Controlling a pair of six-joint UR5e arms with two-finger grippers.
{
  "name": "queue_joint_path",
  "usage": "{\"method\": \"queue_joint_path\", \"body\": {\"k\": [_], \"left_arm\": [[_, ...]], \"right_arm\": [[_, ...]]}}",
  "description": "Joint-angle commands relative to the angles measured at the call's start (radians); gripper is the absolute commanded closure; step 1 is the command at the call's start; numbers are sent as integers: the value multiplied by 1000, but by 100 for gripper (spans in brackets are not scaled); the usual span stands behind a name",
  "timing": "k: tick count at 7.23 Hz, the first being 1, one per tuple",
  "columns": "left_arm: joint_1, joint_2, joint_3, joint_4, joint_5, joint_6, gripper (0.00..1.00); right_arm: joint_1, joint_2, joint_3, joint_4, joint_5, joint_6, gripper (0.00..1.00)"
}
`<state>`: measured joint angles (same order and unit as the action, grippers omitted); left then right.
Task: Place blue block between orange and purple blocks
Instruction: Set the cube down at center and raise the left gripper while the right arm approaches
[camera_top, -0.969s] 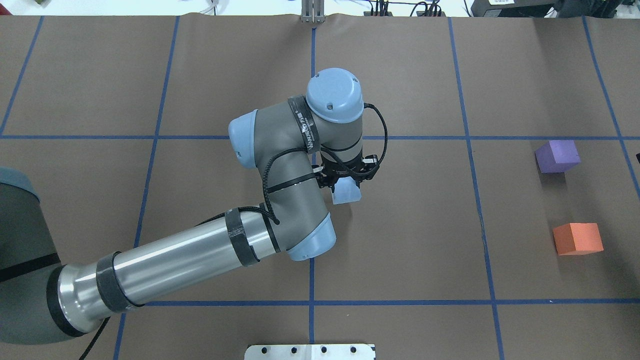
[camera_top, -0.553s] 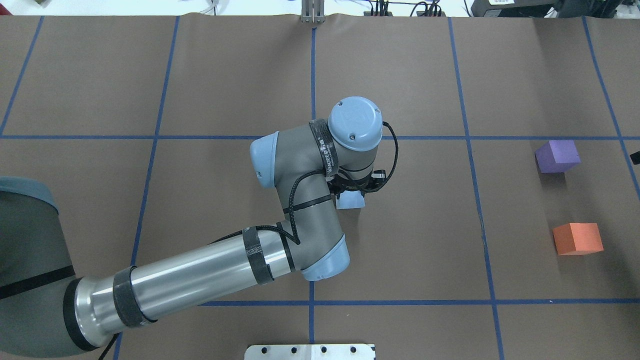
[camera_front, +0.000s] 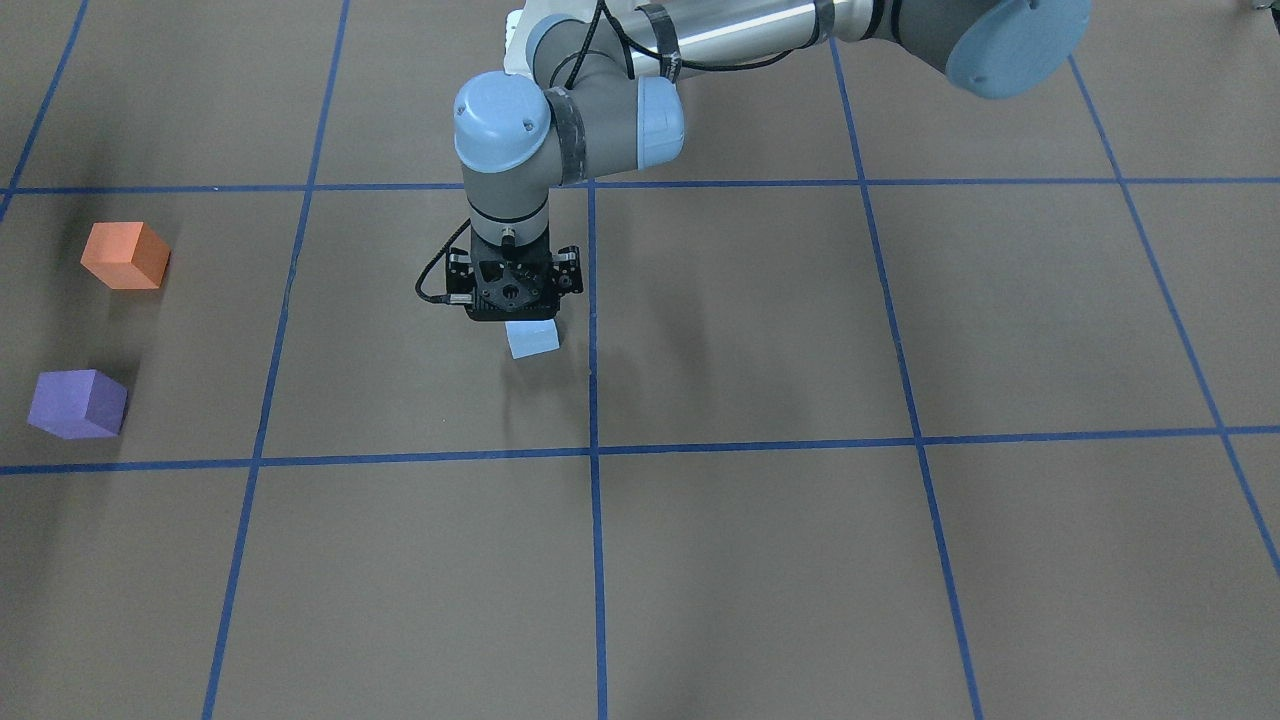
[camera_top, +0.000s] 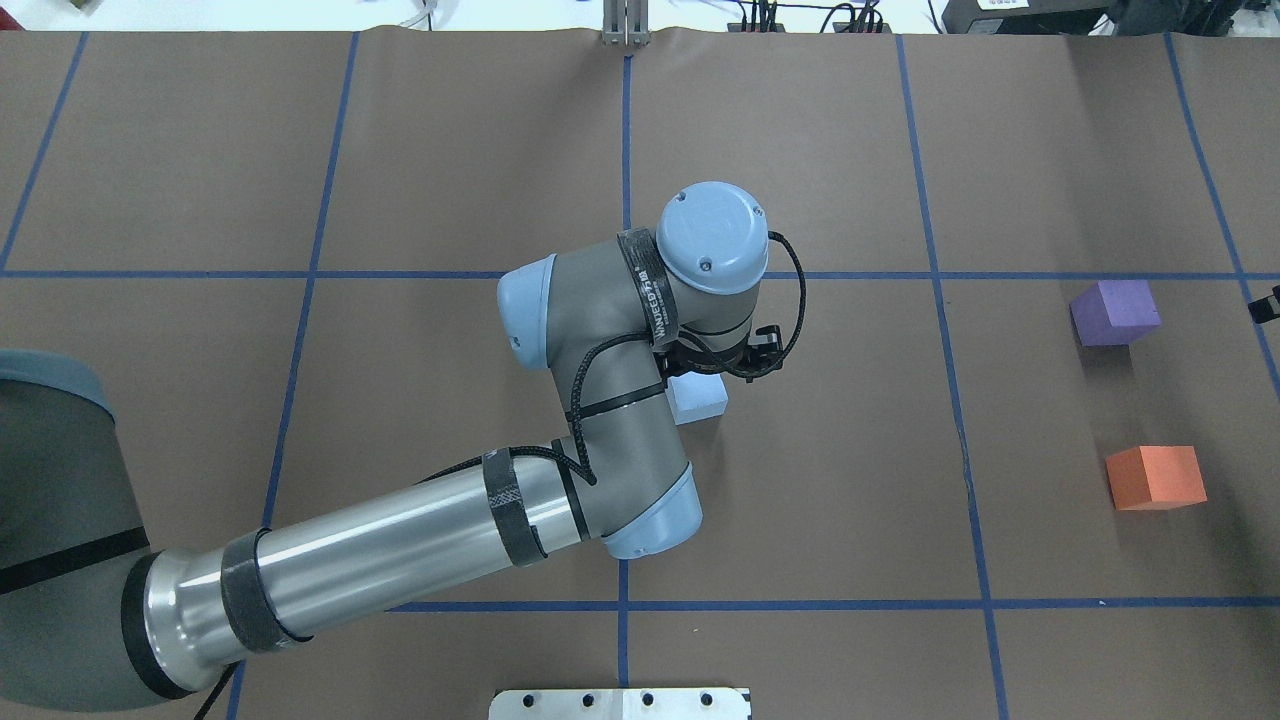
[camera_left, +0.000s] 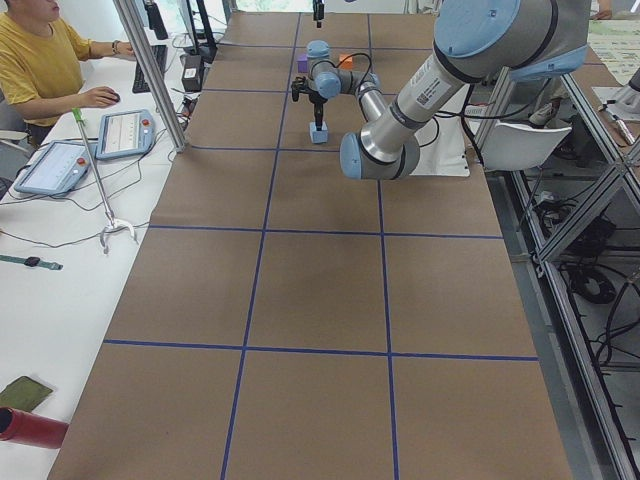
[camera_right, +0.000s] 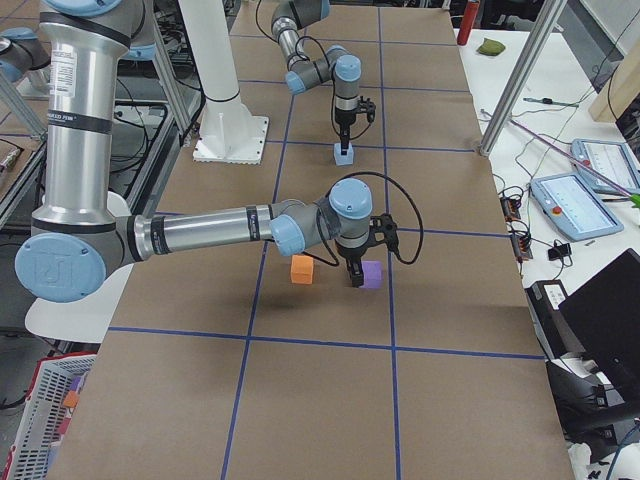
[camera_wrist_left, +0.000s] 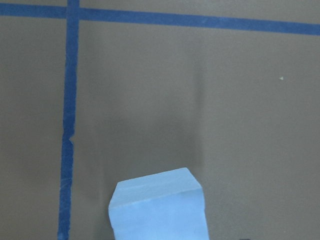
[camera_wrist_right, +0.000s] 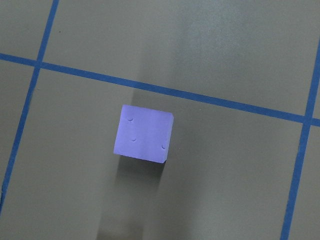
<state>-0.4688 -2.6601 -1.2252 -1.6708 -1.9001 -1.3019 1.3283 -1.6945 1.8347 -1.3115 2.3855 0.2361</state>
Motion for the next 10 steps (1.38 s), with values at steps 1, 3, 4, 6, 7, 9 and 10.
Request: {"method": "queue_joint_path", "body": {"k": [1, 3, 4, 6, 7, 9, 10], "left_arm": [[-33, 24, -81, 15, -5, 3, 0], [-82, 251, -361, 74, -43, 10, 0], [-130, 364, -472, 74, -86, 12, 0], [-187, 562, -633, 74, -109, 172, 0], [-236, 639, -669, 74, -150, 238, 0], [-307, 731, -704, 72, -194, 312, 0], [-316, 779, -736, 72, -194, 322, 0]], "right_arm": [[-18, 34, 0, 1, -2, 81, 0], [-105, 151, 5, 6, -18, 320, 0], [-192, 233, 18, 6, -69, 471, 0], [-393, 390, 34, 6, -245, 726, 0], [-552, 470, 31, -8, -417, 812, 0], [-705, 614, 6, -93, -588, 937, 0], [-751, 698, -56, -106, -597, 942, 0]]}}
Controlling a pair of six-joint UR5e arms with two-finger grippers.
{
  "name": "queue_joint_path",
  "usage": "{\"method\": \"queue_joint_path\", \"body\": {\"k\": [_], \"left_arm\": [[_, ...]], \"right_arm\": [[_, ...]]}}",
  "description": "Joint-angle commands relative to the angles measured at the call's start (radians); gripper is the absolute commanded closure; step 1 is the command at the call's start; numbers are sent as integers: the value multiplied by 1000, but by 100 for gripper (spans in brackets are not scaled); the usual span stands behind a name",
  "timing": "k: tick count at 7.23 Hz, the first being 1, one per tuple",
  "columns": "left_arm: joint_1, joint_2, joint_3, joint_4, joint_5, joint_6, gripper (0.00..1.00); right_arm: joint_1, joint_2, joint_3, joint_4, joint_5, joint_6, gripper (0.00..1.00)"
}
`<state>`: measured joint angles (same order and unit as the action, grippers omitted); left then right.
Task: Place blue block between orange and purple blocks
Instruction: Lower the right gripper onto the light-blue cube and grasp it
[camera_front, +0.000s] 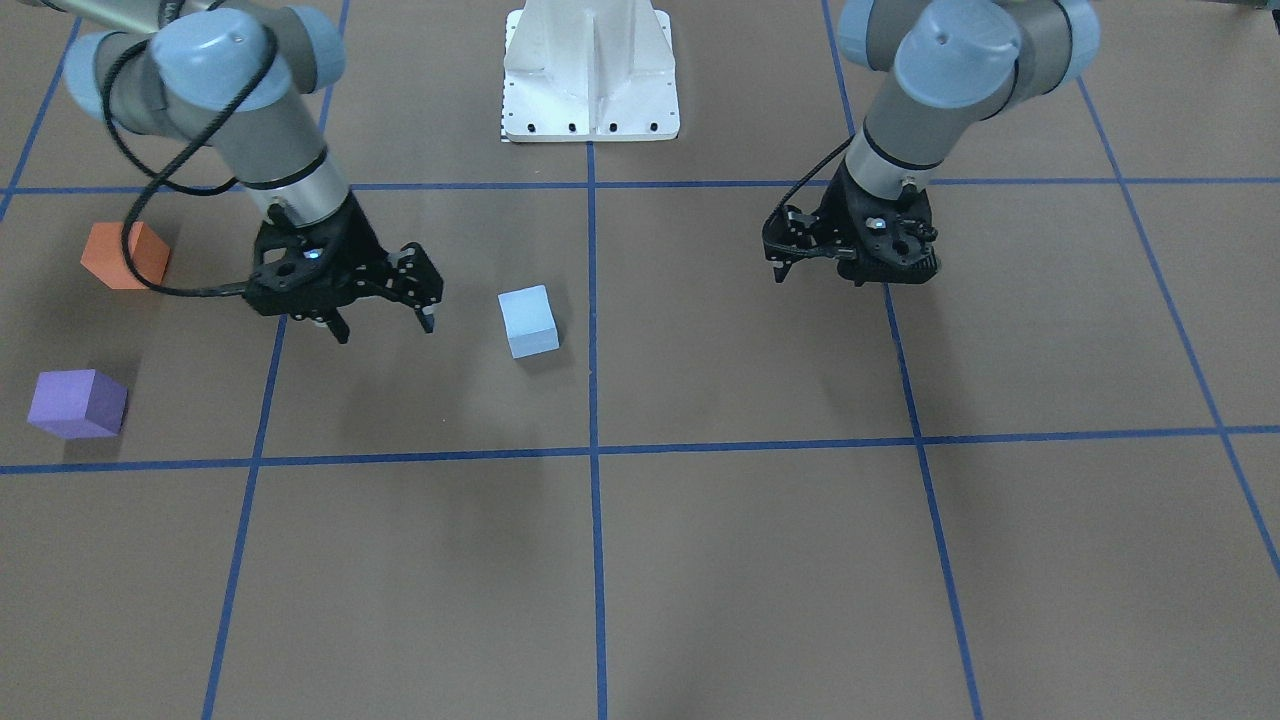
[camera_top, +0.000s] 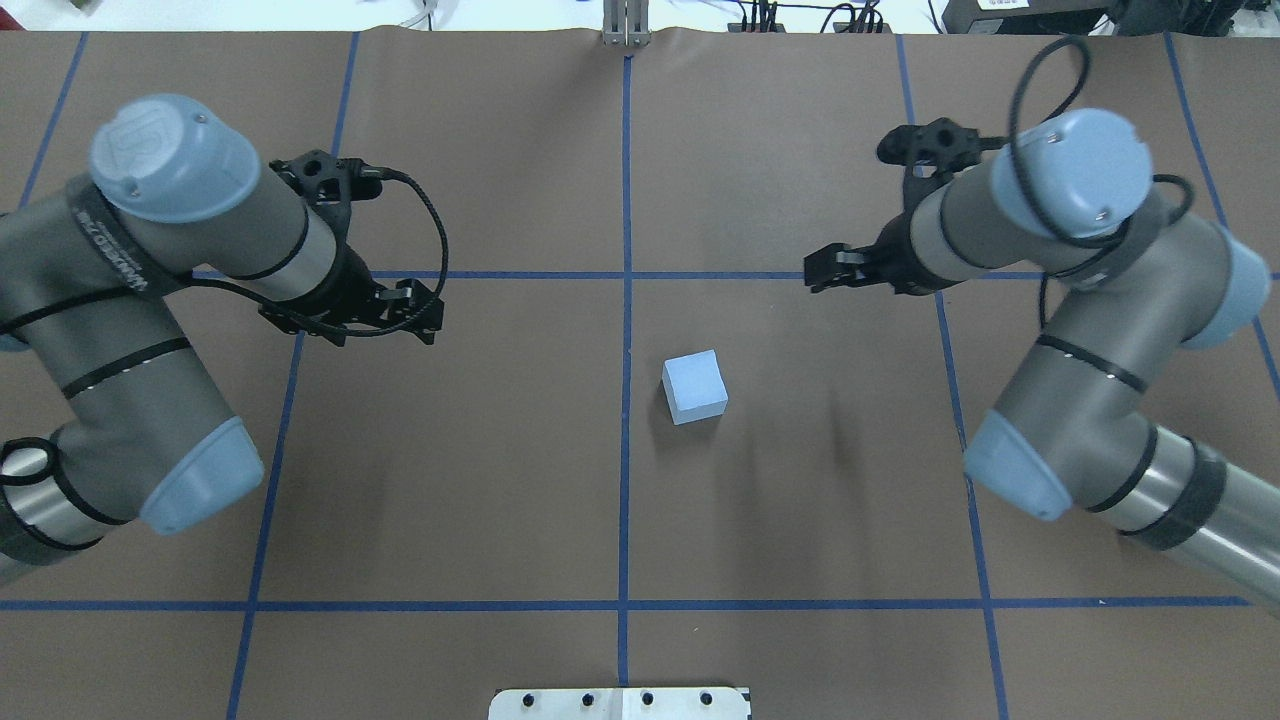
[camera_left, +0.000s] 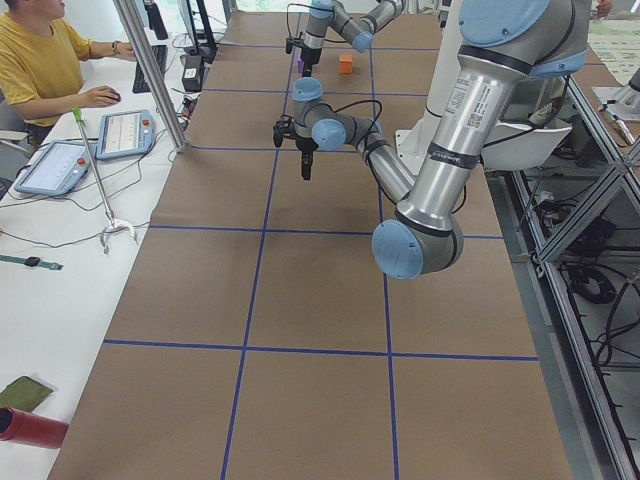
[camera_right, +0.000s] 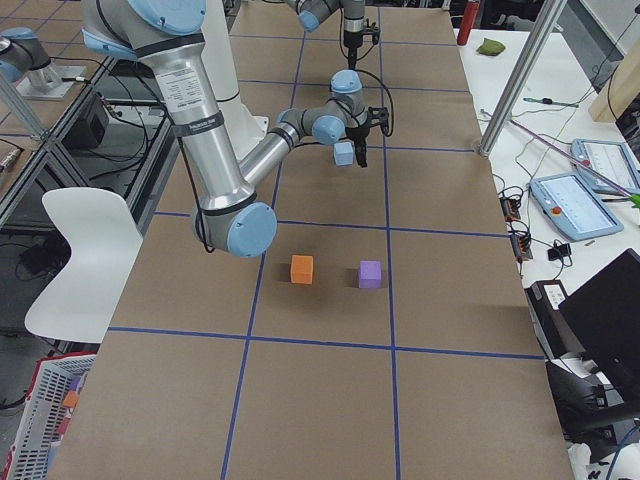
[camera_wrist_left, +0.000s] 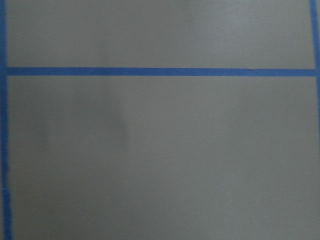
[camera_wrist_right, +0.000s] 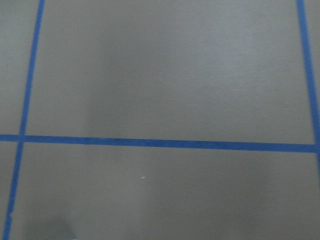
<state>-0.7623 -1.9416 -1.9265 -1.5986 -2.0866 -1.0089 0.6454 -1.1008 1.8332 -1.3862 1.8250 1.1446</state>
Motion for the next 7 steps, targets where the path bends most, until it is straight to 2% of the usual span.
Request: {"method": "queue_joint_path", "body": {"k": [1, 5, 7], "left_arm": [[-28, 82, -52, 0, -6, 29, 0], [-26, 84, -45, 0, -3, 21, 0], [-26, 82, -48, 0, -3, 20, 0]], "right_arm": [[-88, 157, -121, -30, -36, 32, 0], [-104, 168, -190, -25, -38, -69, 0], [-118, 168, -189, -24, -52, -149, 1]]}}
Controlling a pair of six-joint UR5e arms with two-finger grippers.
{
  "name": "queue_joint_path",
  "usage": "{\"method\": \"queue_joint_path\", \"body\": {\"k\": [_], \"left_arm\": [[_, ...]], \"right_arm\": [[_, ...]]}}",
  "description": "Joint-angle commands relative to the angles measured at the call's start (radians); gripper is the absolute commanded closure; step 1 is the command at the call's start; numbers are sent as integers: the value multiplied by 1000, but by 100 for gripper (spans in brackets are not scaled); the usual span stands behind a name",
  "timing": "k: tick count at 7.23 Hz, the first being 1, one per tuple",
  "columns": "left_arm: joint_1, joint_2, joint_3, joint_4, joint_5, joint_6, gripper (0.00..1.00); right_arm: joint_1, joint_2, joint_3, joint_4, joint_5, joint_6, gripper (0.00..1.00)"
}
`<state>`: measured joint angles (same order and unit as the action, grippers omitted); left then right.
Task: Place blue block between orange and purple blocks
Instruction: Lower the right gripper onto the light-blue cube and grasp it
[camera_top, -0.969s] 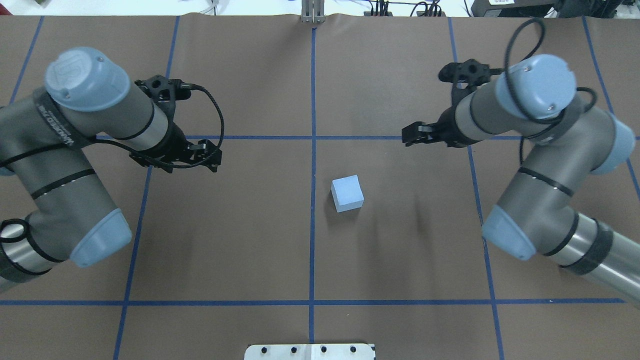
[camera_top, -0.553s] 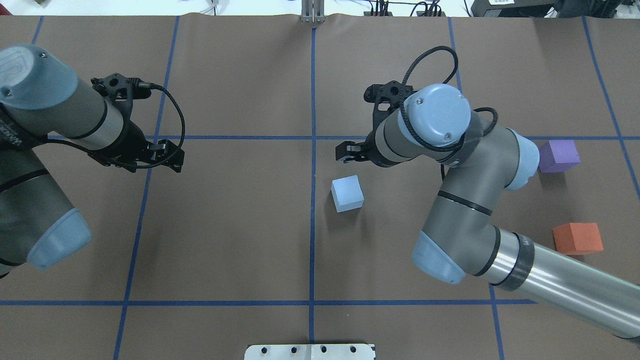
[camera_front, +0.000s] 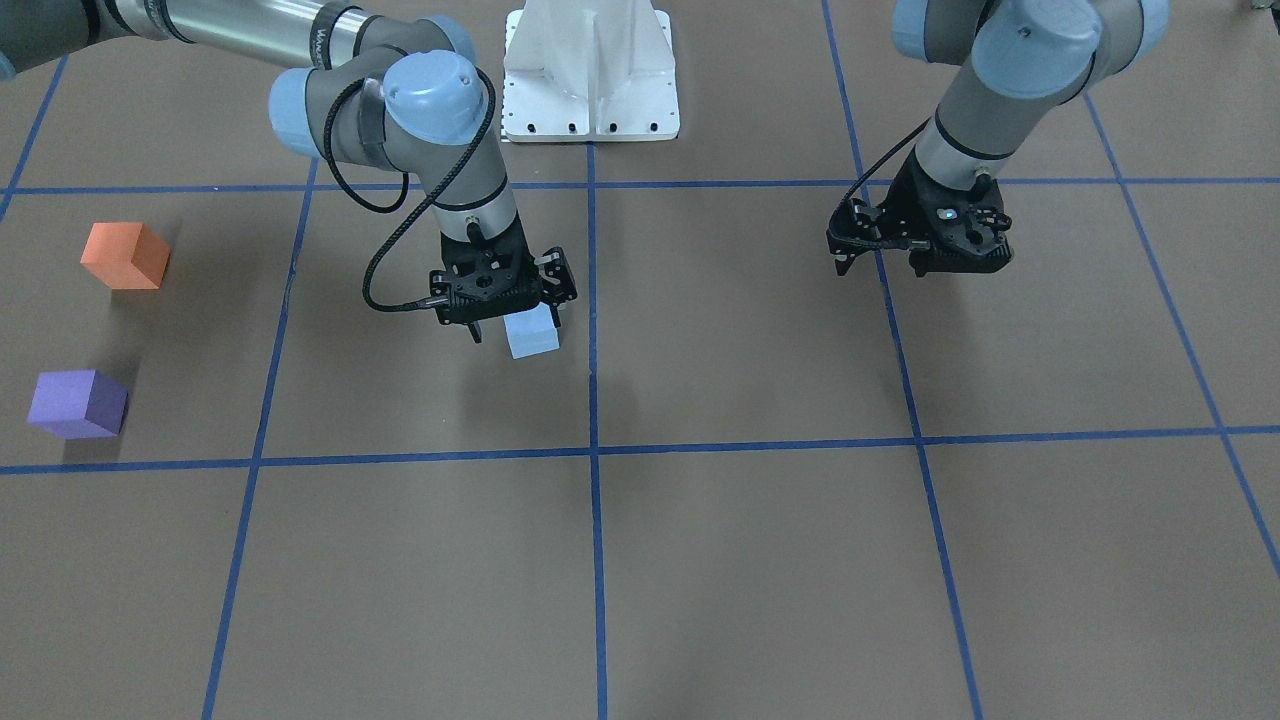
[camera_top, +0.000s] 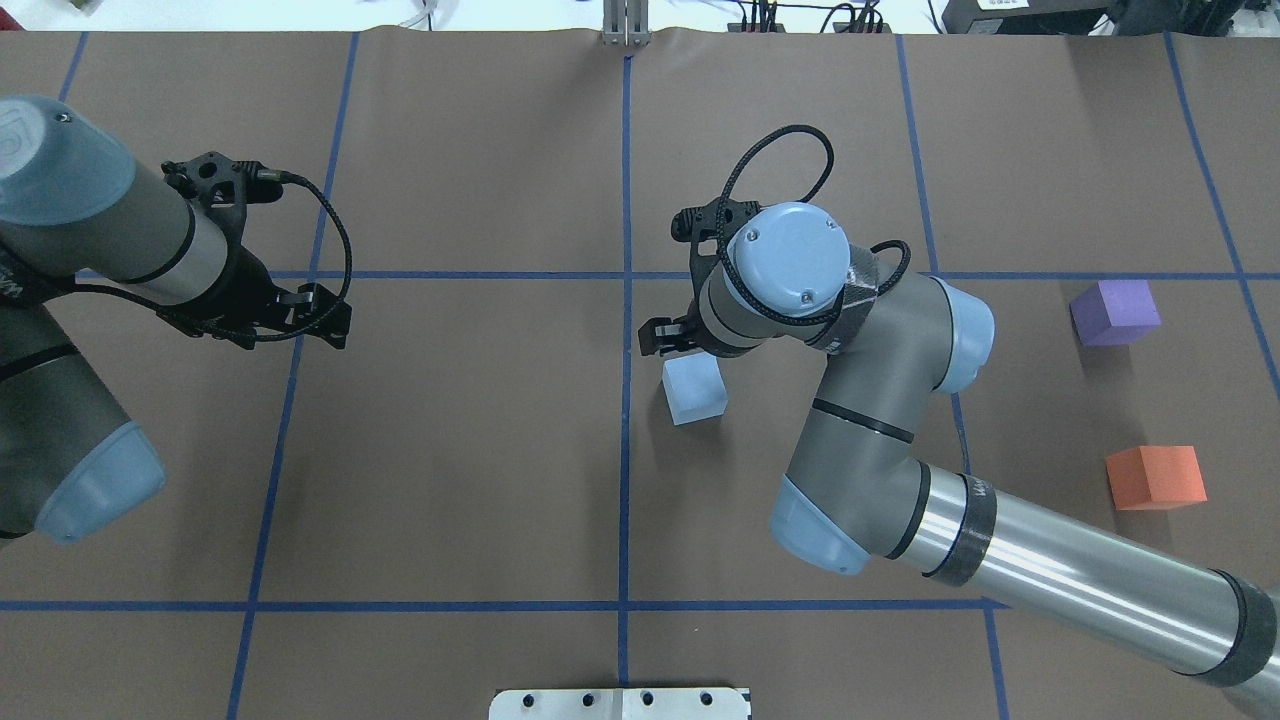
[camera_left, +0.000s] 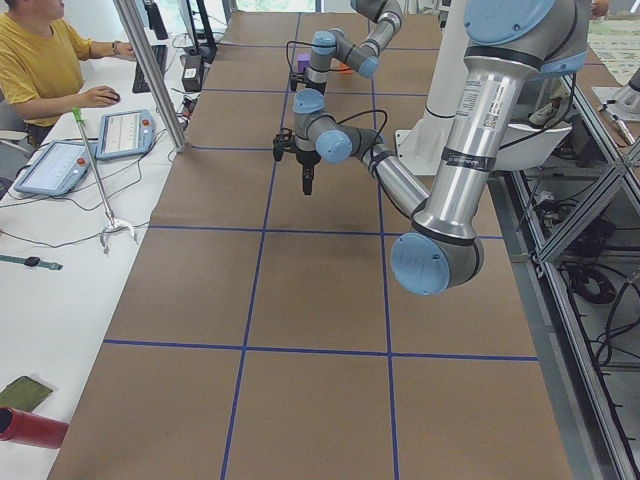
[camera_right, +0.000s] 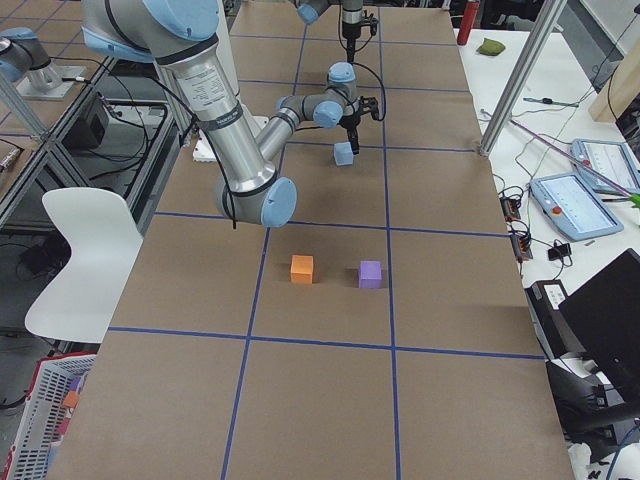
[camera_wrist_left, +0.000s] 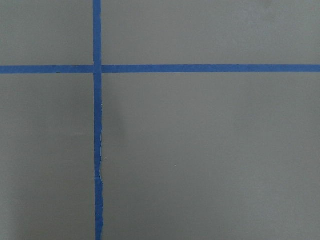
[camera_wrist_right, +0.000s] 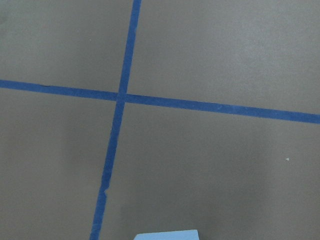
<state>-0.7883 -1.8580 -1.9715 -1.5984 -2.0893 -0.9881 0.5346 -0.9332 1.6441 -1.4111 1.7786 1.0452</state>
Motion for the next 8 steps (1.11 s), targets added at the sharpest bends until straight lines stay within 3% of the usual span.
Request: {"method": "queue_joint_path", "body": {"k": [1, 5, 6, 7, 8], "left_arm": [[0, -1, -4, 2, 0, -4, 0], [0, 2, -6, 2, -2, -6, 0], [0, 5, -4, 2, -2, -6, 0], [0, 10, -6, 2, -2, -6, 0], [0, 11, -6, 2, -3, -6, 0]], "right_arm": [[-18, 2, -3, 1, -7, -50, 0], [-61, 0, -18, 3, -47, -50, 1], [-64, -1, -24, 4, -60, -50, 5], [-64, -1, -24, 3, -62, -50, 17], [-64, -3, -23, 6, -61, -50, 40]]}}
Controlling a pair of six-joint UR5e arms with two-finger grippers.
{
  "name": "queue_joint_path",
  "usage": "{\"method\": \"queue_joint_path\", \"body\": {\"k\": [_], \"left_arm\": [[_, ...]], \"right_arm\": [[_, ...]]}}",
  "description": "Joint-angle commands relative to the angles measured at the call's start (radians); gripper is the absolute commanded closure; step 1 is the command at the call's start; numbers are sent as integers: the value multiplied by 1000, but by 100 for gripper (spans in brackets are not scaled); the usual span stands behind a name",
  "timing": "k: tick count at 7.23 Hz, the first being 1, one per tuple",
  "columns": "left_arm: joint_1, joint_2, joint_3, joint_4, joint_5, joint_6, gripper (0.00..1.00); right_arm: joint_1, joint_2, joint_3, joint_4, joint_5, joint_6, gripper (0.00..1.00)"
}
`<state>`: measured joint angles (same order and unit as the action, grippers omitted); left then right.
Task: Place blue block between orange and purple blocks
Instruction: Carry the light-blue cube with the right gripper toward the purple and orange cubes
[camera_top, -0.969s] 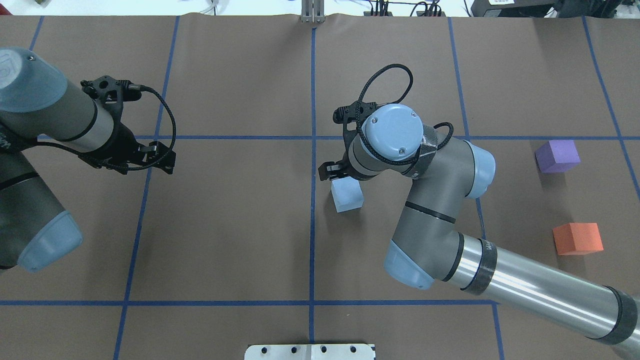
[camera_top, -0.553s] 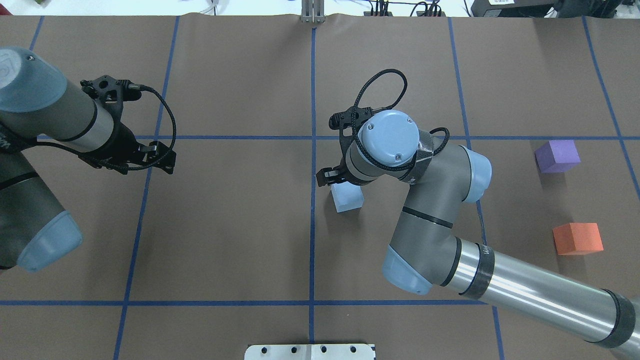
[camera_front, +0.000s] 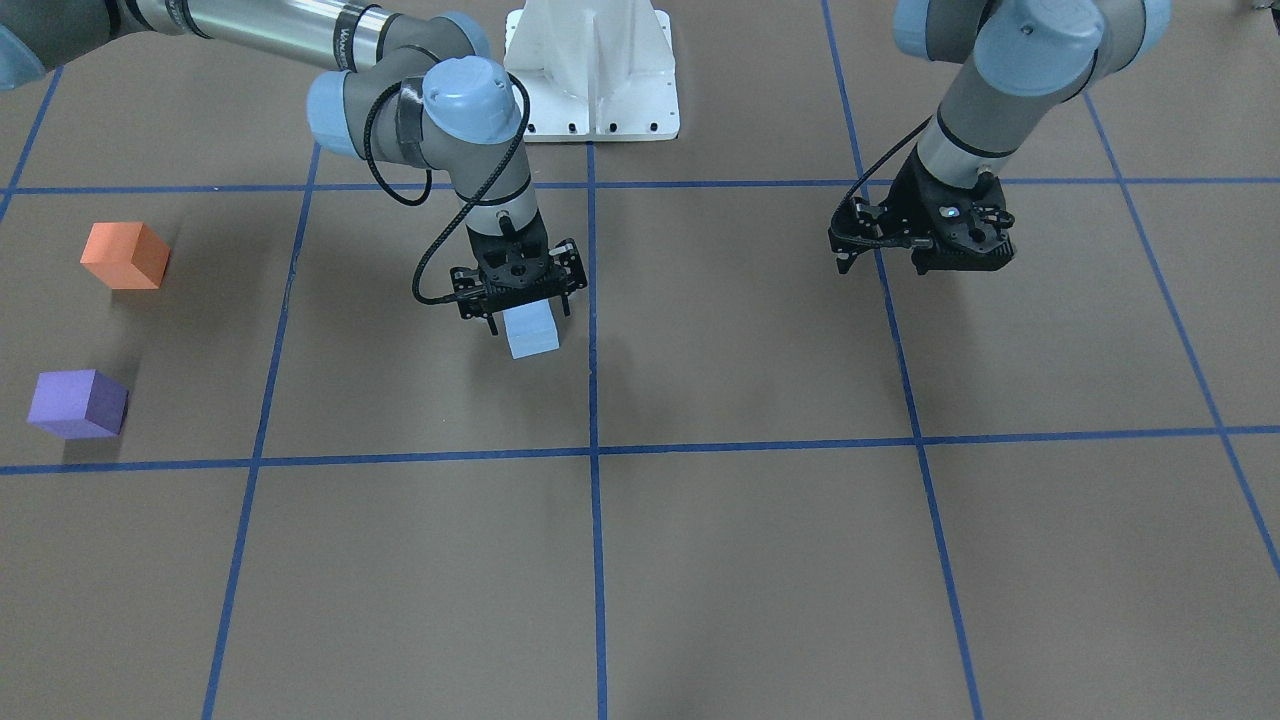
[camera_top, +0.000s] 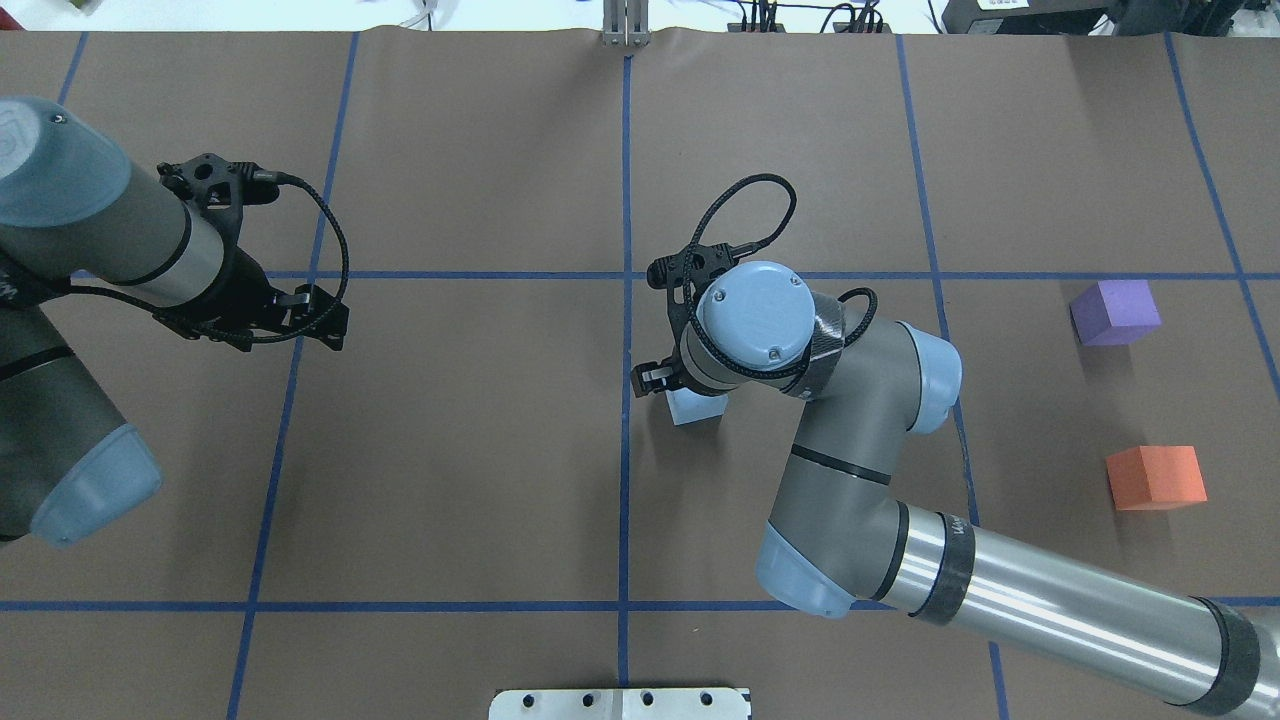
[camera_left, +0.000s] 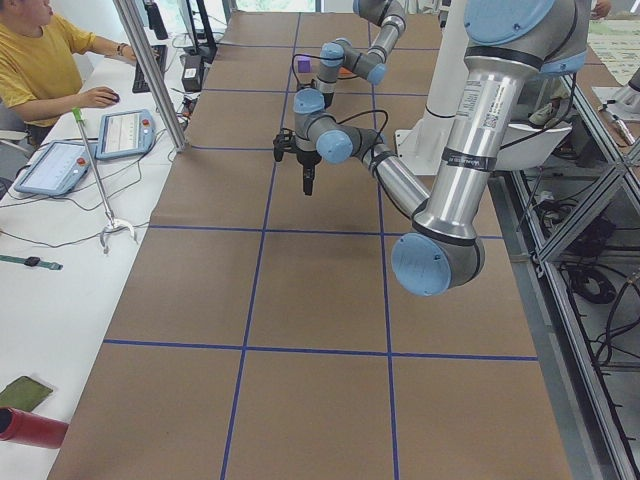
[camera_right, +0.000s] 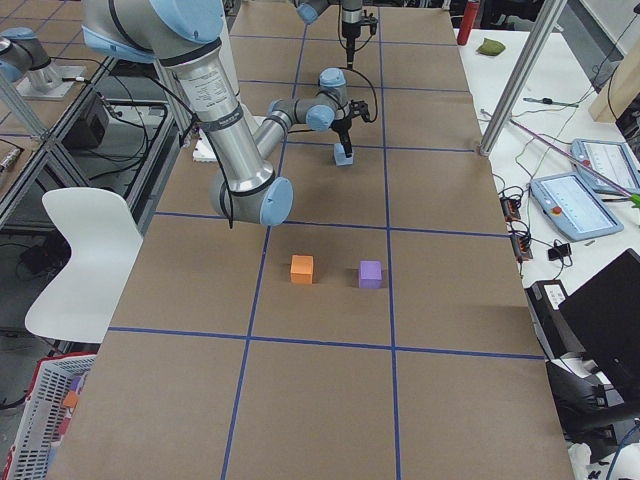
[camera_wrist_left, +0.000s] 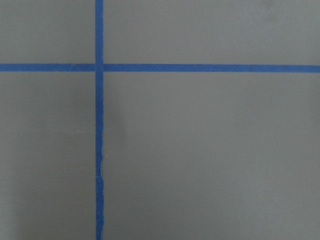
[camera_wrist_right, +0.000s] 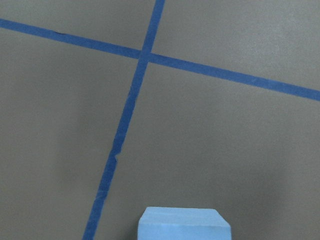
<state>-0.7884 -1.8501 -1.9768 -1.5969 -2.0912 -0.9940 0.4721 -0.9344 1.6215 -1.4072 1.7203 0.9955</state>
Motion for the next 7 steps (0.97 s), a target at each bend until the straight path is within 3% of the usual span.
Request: {"method": "queue_joint_path", "body": {"k": [1, 2, 3, 5, 7], "left_arm": [[-2, 2, -2, 0, -1, 0, 0], [-2, 2, -4, 0, -1, 2, 0], [-3, 3, -7, 0, -1, 2, 0], [-9, 23, -19, 0, -1, 5, 0], [-9, 38, -22, 0, -1, 11, 0]], "right_arm": [[0, -1, 1, 4, -2, 0, 69], [6, -1, 14, 5, 4, 8, 92], [55, -21, 74, -10, 39, 9, 100], [178, -171, 254, -34, 120, 14, 100], [250, -298, 412, -206, 122, 15, 100]]}}
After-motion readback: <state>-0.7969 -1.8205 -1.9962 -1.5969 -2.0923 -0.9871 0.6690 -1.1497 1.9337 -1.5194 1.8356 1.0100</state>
